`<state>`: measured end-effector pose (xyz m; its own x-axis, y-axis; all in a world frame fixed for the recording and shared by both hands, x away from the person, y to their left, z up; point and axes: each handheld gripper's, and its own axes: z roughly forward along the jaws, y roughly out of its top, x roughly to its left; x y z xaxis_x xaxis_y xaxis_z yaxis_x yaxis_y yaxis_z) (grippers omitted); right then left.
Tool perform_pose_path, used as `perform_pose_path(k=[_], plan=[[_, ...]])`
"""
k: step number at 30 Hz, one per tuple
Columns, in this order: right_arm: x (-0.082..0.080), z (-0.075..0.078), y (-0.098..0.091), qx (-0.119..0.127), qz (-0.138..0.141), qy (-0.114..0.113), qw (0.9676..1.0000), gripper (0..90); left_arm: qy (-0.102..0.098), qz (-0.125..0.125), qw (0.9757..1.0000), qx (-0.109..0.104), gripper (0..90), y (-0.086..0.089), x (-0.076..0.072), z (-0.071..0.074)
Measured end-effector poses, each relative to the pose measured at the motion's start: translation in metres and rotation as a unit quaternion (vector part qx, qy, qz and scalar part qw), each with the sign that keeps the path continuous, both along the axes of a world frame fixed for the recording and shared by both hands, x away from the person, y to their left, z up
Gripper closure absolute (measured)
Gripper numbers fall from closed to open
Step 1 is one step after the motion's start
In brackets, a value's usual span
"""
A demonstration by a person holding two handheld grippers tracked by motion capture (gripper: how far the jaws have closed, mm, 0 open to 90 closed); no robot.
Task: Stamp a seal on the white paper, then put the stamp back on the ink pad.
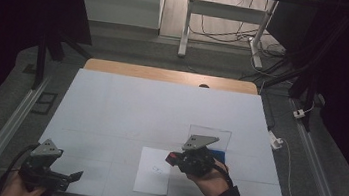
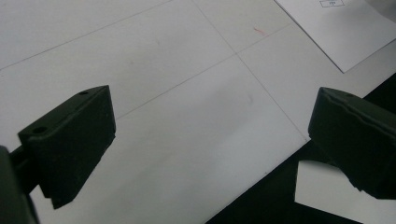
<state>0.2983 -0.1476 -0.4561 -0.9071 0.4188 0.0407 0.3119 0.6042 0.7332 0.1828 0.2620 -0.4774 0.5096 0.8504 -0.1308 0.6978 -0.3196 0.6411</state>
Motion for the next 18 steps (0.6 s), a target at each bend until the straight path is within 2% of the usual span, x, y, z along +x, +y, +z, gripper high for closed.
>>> perform_pose_path(k=[18], plan=[[0.006,0.004,-0.015,-0.001,-0.025,-0.010,0.9996,79.0,0.000,0.000,1.0000,-0.002,1.0,0.001,0.000,0.000]])
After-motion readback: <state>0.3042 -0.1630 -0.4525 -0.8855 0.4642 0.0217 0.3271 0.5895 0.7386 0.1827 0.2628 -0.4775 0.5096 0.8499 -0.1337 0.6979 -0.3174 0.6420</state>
